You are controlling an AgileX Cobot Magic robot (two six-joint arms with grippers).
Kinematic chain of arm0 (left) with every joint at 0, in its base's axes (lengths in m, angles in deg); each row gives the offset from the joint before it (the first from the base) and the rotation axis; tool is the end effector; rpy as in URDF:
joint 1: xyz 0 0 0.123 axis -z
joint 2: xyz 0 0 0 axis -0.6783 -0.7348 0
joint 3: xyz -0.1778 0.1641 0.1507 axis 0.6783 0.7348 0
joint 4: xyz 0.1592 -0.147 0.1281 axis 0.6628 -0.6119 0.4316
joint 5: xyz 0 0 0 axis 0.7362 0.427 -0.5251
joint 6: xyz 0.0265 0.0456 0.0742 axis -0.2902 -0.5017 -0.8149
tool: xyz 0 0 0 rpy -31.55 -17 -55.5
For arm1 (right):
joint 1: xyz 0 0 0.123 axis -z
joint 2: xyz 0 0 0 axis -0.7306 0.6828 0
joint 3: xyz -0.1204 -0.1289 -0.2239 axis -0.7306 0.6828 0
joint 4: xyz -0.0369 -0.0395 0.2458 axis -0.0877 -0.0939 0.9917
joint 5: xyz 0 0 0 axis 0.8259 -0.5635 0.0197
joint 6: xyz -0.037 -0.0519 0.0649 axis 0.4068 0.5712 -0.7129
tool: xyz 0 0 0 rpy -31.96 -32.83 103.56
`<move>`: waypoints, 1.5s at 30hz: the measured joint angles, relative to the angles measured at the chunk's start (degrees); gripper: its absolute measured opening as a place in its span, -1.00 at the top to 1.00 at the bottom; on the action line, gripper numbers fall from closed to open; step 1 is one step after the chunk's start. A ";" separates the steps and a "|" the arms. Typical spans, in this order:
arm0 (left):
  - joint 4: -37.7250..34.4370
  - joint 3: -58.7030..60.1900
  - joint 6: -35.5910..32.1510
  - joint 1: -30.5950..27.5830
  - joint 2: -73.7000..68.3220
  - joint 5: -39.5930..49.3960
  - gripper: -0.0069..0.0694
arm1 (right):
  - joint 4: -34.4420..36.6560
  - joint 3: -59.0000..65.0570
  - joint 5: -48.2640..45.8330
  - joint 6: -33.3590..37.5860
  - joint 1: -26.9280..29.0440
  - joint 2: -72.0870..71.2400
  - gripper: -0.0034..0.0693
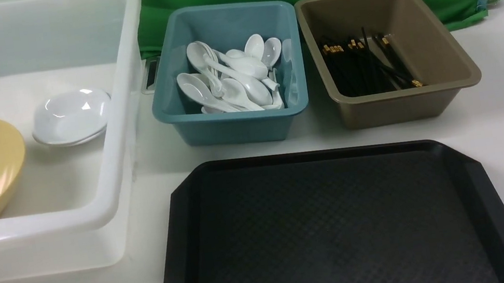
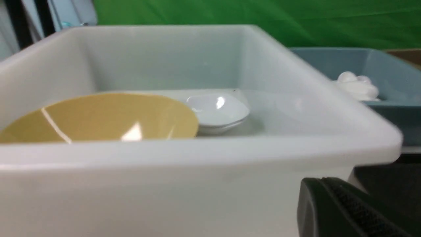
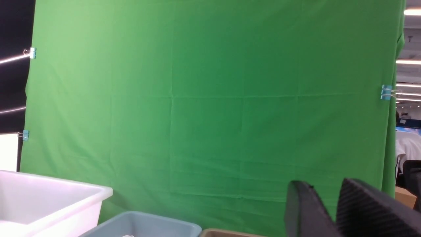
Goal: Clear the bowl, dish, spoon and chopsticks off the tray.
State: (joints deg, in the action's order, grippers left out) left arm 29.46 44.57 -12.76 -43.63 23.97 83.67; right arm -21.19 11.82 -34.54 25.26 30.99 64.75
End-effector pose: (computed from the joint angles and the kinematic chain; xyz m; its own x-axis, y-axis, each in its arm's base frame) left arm 0.0566 -0.0004 0.2022 -0.0414 0.0244 -0.9988 -0.0011 0.9997 0.0244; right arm 0.0308 0.0097 0.3328 0.3816 0.1118 -0.9175 -0.2845 0.9587 -0.0016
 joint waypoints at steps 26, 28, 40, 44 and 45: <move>2.20 0.58 -0.16 -1.44 0.05 5.57 0.81 | 0.12 0.07 -0.07 0.00 0.00 0.00 0.31; 2.35 0.58 -0.16 -1.44 0.09 5.57 0.81 | 0.12 0.07 -0.07 0.00 0.00 0.00 0.30; 2.64 0.58 -0.11 -1.44 0.09 5.57 0.81 | 0.18 2.76 -6.47 1.68 6.00 -0.64 0.26; 2.67 0.58 -0.11 -1.44 0.09 5.57 0.81 | 0.18 10.64 -9.30 3.72 14.50 -0.59 0.25; 2.67 0.58 -0.11 -1.44 0.09 5.57 0.81 | 0.13 12.74 -9.55 4.19 16.03 -0.59 0.25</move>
State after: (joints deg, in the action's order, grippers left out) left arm 32.13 45.14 -12.87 -45.07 24.06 89.24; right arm -21.06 24.56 -44.09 29.46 47.02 64.16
